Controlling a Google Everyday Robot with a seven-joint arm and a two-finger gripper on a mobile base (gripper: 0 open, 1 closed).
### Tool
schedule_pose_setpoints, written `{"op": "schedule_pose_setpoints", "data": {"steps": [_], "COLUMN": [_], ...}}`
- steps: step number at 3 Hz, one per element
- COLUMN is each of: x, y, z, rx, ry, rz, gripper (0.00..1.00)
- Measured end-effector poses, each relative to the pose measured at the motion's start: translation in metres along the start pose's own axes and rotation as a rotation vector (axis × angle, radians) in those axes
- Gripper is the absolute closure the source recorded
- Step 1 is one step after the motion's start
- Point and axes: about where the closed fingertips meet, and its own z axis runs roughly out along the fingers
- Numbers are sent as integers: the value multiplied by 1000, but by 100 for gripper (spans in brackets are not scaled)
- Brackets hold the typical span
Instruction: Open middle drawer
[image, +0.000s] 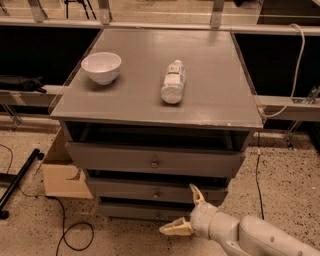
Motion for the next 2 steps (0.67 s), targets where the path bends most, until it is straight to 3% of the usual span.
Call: {"op": "schedule_pose_setpoints", "data": {"steps": [1,2], "x": [0,-5], "y": [0,-9], "z": [0,-1], "rx": [0,57], "ry": [0,9], "rz": [0,-146], "gripper": [0,0]}}
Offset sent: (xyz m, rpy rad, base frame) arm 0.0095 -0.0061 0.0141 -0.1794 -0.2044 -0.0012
